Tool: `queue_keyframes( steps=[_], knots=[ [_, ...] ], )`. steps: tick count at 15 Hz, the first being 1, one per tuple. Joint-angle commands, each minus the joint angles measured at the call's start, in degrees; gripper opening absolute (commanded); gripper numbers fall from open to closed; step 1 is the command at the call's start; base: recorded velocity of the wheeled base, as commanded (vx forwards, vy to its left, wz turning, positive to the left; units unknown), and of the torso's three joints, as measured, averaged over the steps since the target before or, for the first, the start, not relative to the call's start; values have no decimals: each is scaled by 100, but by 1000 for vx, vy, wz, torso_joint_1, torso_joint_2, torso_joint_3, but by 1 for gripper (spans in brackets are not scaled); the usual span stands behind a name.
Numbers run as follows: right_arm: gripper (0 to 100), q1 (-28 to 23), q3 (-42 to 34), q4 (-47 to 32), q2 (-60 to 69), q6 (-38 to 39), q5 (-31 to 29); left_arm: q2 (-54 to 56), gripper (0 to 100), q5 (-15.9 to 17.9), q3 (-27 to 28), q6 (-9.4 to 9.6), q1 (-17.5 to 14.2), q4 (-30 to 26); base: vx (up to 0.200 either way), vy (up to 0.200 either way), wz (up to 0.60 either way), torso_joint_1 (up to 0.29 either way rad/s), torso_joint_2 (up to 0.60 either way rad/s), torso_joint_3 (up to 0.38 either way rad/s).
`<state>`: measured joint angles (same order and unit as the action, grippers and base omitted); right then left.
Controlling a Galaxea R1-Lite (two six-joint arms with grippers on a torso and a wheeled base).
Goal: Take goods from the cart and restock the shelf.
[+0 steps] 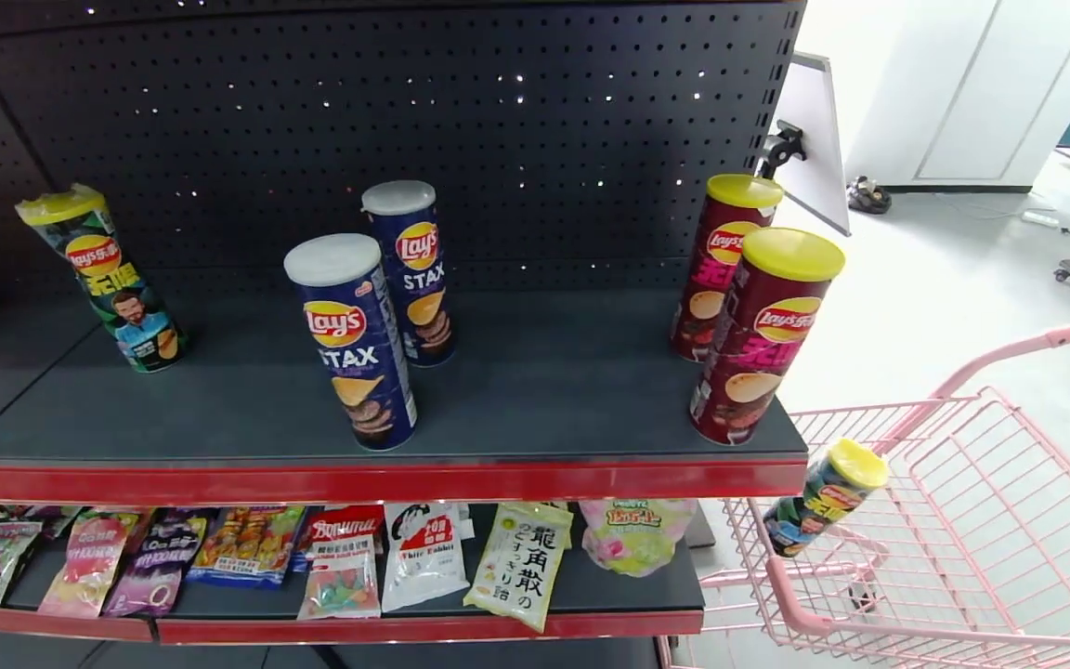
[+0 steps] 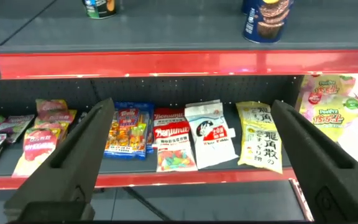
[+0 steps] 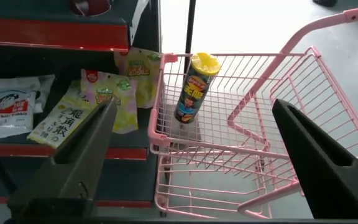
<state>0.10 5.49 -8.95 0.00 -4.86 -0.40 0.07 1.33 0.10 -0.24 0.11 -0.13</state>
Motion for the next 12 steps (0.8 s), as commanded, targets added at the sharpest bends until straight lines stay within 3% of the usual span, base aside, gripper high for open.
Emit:
queue_keyframes(
  steps=[1,2,9,12],
  knots=[
    [100,-1,-4,-2,-9,-6,5,-7,100,-1,-1,-2,-2,-4,0,0,0,0,0,0],
    [100,-1,5,-2,-9,-6,-4,-7,100,8,-1,-2,-2,-4,0,0,0,0,0,0],
    [100,-1,-4,-2,-9,144,-4,-7,100,-1,-1,-2,-2,-4,0,0,-600,5,4,4],
    [100,-1,-4,-2,-9,179,-4,-7,100,8,-1,-2,-2,-4,0,0,0,0,0,0]
  ],
)
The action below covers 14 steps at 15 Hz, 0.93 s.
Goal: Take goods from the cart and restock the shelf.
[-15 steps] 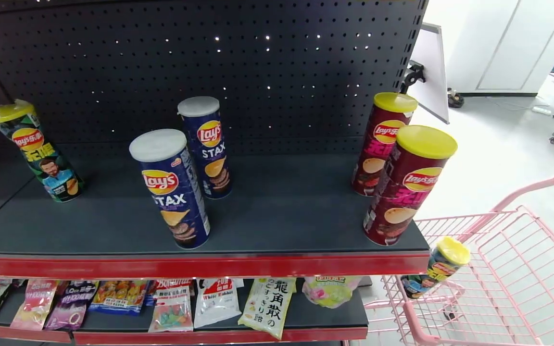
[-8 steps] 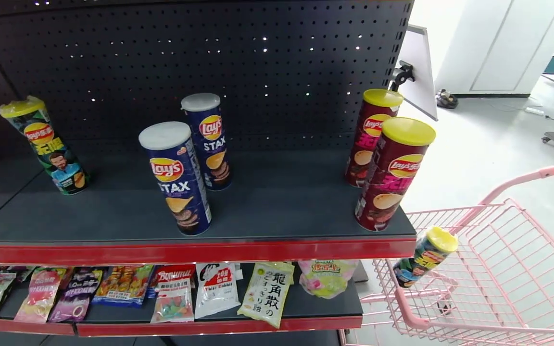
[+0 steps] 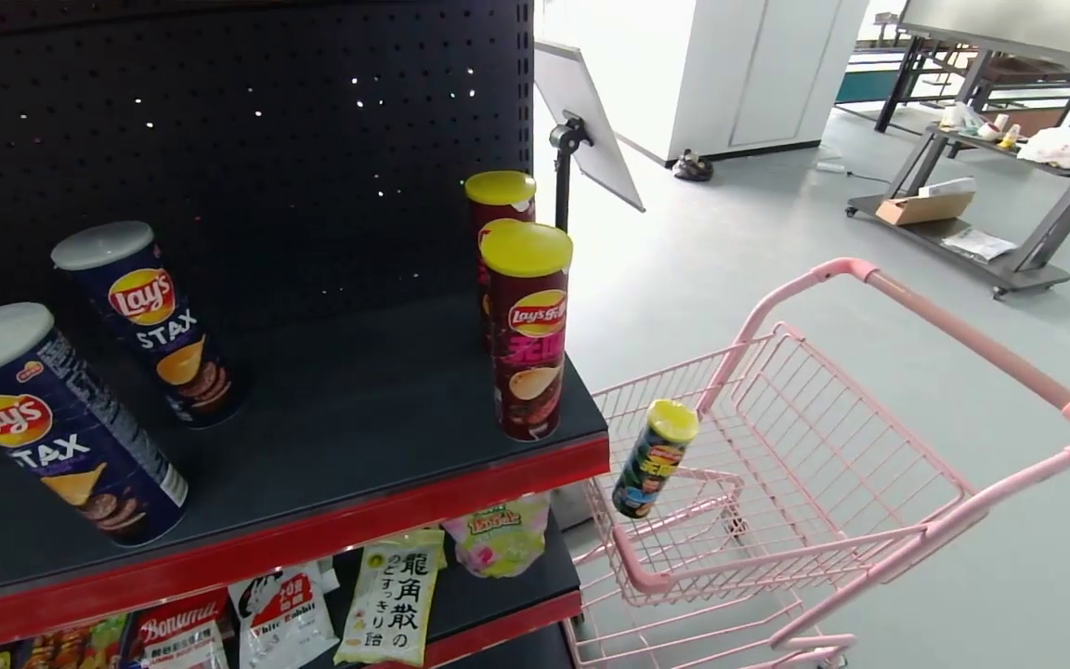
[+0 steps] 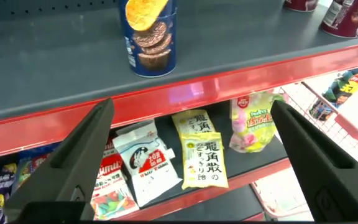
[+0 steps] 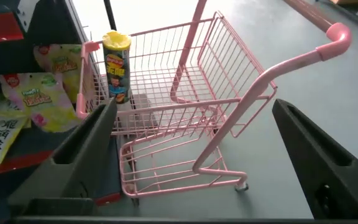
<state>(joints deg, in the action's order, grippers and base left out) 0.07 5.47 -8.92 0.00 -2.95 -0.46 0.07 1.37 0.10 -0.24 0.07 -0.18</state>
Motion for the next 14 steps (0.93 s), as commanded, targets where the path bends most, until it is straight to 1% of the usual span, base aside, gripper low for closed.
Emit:
queue_keyframes(
  steps=[1,3,4,14],
  knots=[
    [100,1,-2,-4,-9,31,2,-7,100,-5,-1,-2,1,1,0,0,0,0,0,0],
    [100,1,-2,-4,-9,58,-24,-7,100,4,-1,-2,1,1,0,0,0,0,0,0],
    [100,1,-2,-4,-9,58,-24,-7,100,-5,-1,-2,1,1,0,0,0,-105,266,154],
    [100,1,-11,-4,-9,198,-24,-7,100,-5,-1,-20,1,1,0,0,0,-139,367,221]
  ],
)
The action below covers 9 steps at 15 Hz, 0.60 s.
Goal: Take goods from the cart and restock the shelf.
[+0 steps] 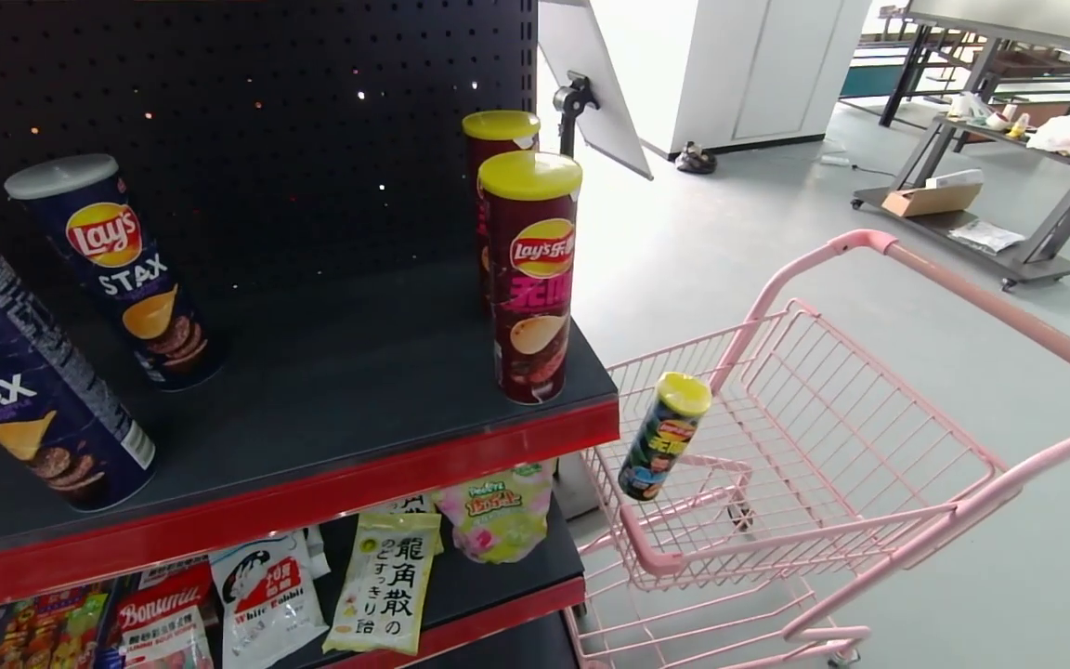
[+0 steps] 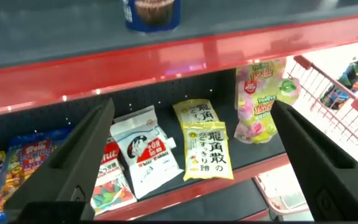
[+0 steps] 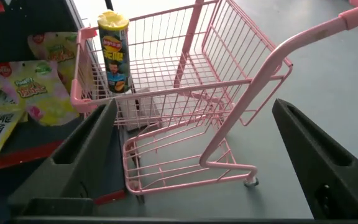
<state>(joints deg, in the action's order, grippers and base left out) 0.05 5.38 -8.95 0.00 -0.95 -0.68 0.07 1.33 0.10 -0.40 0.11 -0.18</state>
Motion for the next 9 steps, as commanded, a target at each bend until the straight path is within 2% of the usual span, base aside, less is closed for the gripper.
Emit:
queue_keyframes(
  steps=[1,7,9],
  knots=[
    [100,4,-1,-2,-9,-2,-2,-7,100,-1,-1,-4,-2,1,0,0,0,-139,398,251],
    [100,4,-1,-2,-9,-2,-2,-7,100,-1,-1,-4,-2,1,0,0,0,-174,519,340],
    [100,4,-10,7,-9,-2,-46,-7,100,-1,-1,-4,-2,1,0,0,0,-78,237,164]
  ],
)
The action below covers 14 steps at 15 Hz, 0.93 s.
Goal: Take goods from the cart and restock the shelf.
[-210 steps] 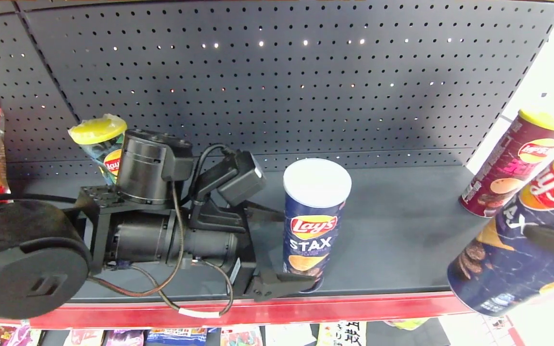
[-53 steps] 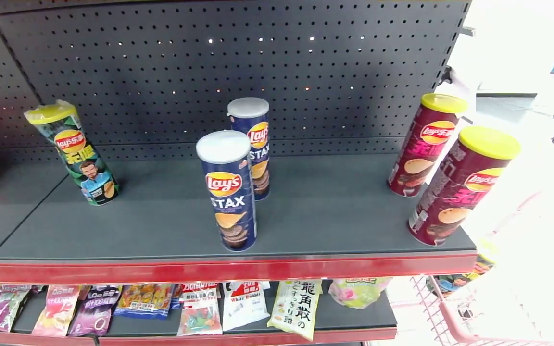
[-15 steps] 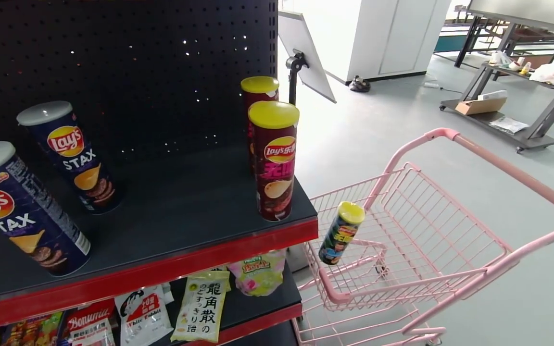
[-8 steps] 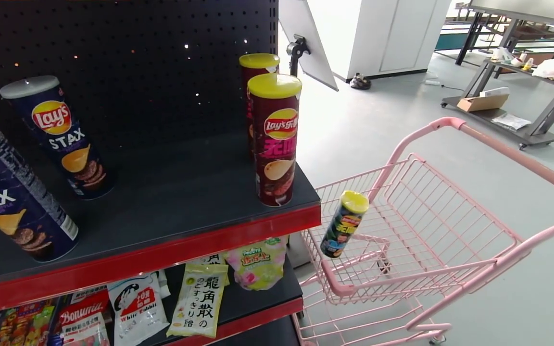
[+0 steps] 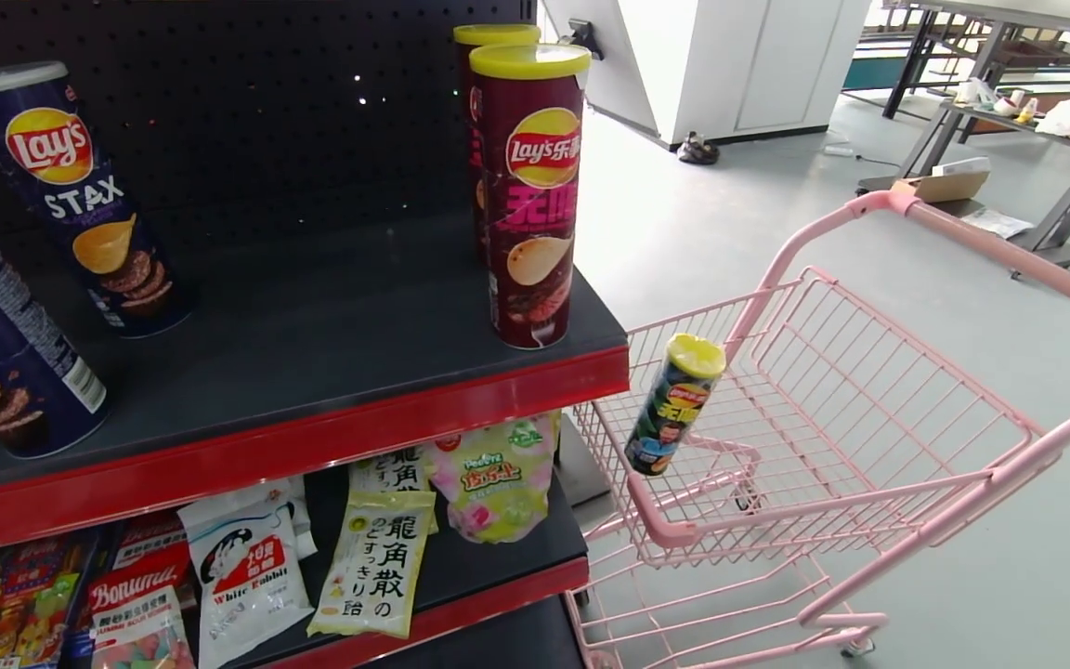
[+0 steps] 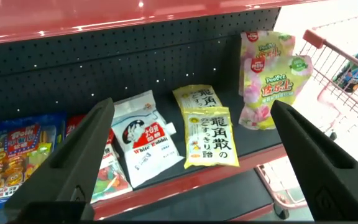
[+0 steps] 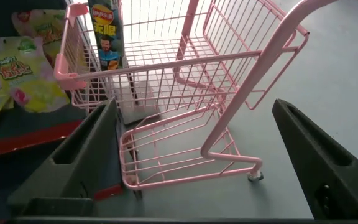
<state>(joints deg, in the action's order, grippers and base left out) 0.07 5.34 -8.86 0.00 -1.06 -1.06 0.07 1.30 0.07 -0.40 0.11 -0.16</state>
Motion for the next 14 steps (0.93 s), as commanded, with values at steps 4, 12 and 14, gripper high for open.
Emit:
queue_keyframes(
  steps=[4,12,14],
  knots=[
    [100,81,2366,614,-3146,493,71,-7,100,1,1,-4,-2,-2,0,0,0,-13,39,28],
    [100,1170,3237,3716,-8534,598,2295,-7,100,1,1,14,-2,-2,0,0,0,0,0,0],
    [100,1162,3228,4068,-9158,589,2585,-7,100,1,1,14,-2,-2,0,0,0,0,0,0]
  ],
)
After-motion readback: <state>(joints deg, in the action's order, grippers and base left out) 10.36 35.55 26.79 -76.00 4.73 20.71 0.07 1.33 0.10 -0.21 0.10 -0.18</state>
